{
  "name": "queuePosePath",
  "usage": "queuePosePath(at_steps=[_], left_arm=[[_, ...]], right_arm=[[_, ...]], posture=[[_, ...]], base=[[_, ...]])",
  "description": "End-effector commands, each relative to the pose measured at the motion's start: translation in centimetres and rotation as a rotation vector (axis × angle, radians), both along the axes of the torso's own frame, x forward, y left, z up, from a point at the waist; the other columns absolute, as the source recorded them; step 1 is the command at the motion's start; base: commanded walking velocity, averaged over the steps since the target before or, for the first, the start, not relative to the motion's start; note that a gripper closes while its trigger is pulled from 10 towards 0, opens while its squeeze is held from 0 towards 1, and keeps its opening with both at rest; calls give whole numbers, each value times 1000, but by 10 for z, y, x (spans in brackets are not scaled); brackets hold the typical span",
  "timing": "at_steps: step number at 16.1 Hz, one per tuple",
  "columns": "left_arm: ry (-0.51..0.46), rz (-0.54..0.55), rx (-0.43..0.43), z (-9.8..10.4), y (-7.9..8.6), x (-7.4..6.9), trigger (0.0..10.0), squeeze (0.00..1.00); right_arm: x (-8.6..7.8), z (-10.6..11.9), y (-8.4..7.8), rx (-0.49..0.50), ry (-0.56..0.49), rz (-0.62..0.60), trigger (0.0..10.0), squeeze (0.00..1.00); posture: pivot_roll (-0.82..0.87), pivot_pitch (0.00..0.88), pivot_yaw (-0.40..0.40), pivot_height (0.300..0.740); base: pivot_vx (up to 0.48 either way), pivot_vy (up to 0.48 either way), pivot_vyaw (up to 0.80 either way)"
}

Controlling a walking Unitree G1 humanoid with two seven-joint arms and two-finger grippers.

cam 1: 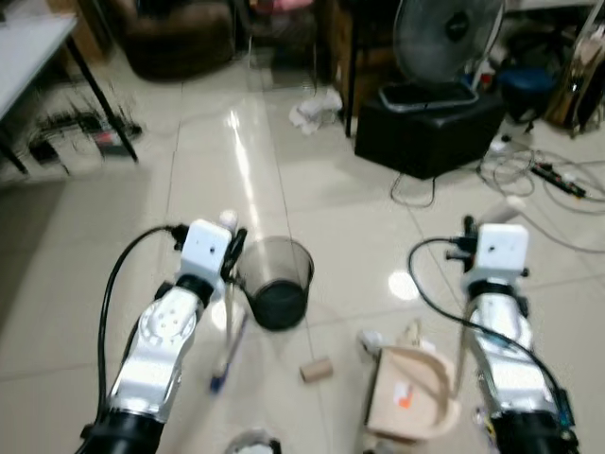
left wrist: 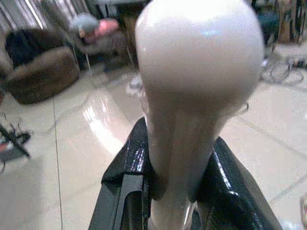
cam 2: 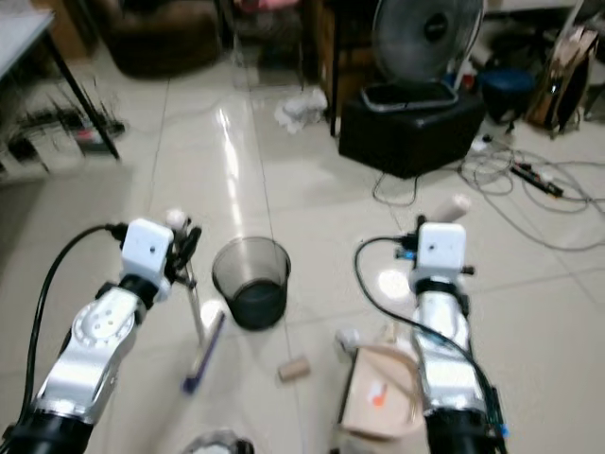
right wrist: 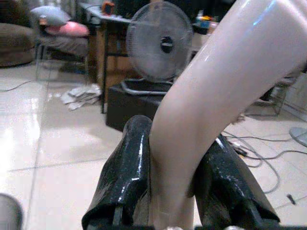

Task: Sweep floor

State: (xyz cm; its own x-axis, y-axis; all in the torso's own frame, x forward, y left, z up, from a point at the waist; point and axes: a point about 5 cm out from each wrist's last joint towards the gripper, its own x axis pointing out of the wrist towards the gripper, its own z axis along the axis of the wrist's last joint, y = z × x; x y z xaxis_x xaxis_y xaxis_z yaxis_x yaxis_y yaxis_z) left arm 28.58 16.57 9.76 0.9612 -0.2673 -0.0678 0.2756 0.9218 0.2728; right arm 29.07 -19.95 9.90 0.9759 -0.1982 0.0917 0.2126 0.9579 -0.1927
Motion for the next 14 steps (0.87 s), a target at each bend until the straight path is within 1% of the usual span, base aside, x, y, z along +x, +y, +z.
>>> queuePosePath(at_steps=[1,2,3,4,5,6,7,8,9,12,13,14], left_arm=[[-16,16,27,-1,6,-2,10000,0],[-9,44,-4,-4,9,-2,10000,0],[2,59,-12,-9,12,-4,10000,0],[6,63,-12,-12,12,-5,10000,0],[4,67,-16,-13,13,-7,10000,0],[-7,90,-44,-12,12,-9,10000,0],[-42,93,-53,-9,10,-8,10000,0],[-46,91,-54,-10,9,-8,10000,0],[-64,81,-72,-8,5,-8,10000,0],[-103,64,-89,-6,-3,-9,10000,0],[-107,63,-94,-5,-4,-9,10000,0],[-123,27,-124,1,-10,-6,10000,0]], right_arm=[[3,3,5,32,-40,25,10000,0],[4,2,6,37,-48,33,10000,0],[6,-1,9,38,-39,35,10000,0],[7,-3,11,33,-34,36,10000,0],[8,-3,14,32,-35,39,10000,0],[9,-3,17,24,-42,47,10000,0],[14,-2,21,18,-55,50,10000,0],[15,-1,21,19,-60,52,10000,0],[20,2,24,-3,-83,65,10000,0],[24,9,25,-65,-148,69,10000,0],[24,10,25,-70,-155,68,10000,0],[25,9,25,-91,-175,67,10000,0]], posture=[[82,157,57,740],[80,169,56,740],[69,198,48,740],[69,203,47,740],[67,218,44,740],[64,246,32,740],[61,262,30,740],[61,262,30,740],[62,291,37,740],[70,302,43,740],[72,301,44,740],[88,303,48,740]], base=[[0,0,0],[0,0,0],[0,0,0],[0,0,0],[0,0,0],[0,0,0],[0,0,0],[0,0,0],[0,0,0],[0,0,0],[0,0,0],[0,0,0]])
